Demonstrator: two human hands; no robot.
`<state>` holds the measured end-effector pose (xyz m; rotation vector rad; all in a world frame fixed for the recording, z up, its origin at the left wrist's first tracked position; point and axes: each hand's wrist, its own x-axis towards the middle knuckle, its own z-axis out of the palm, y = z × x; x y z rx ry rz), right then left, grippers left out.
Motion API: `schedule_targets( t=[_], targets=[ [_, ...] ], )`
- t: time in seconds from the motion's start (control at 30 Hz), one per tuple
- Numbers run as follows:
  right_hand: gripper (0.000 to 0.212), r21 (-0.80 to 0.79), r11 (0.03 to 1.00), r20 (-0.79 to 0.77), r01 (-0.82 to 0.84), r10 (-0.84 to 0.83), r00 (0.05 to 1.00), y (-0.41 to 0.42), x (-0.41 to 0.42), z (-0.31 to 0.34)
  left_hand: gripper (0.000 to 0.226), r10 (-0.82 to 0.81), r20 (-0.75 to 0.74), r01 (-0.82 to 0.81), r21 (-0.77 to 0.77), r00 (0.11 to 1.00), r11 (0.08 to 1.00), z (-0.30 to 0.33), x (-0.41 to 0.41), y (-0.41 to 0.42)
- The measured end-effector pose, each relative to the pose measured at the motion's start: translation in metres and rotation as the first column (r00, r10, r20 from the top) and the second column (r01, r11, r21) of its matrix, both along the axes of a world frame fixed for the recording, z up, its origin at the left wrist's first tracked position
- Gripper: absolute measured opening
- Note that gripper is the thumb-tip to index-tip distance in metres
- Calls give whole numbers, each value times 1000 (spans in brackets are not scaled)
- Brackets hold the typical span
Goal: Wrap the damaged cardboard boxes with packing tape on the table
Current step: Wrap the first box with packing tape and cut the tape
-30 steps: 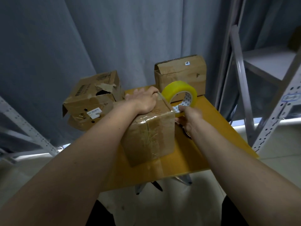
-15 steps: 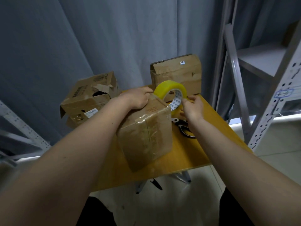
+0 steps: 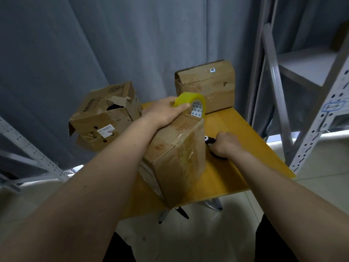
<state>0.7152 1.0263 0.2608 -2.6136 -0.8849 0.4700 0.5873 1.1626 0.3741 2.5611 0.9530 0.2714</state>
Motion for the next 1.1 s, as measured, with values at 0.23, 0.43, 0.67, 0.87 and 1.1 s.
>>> schedule_targets(
  t=[0.23,0.43,0.67,0.87,1.1],
  targets=[
    [26,-146,985,80,-94,106,991,-6,2,1,36,-107,22,109,-167,994,980,20,11,-2],
    [26,-156,986,-68,-64,54,996,-7,10,14,43,-95,-191,59,-187,977,981,29,33,-14],
    [12,312,876,-838,368,72,540,-18,23,9,33,8,191,60,-346,982,936,7,17,-8],
    [44,499,759,-856,418,359,371,-24,6,25,31,100,234,-2,-386,967,922,10,19,-12],
    [38,738,603,-675,304,673,303,-41,2,42,38,67,47,-28,-571,997,820,23,24,-7]
  ],
)
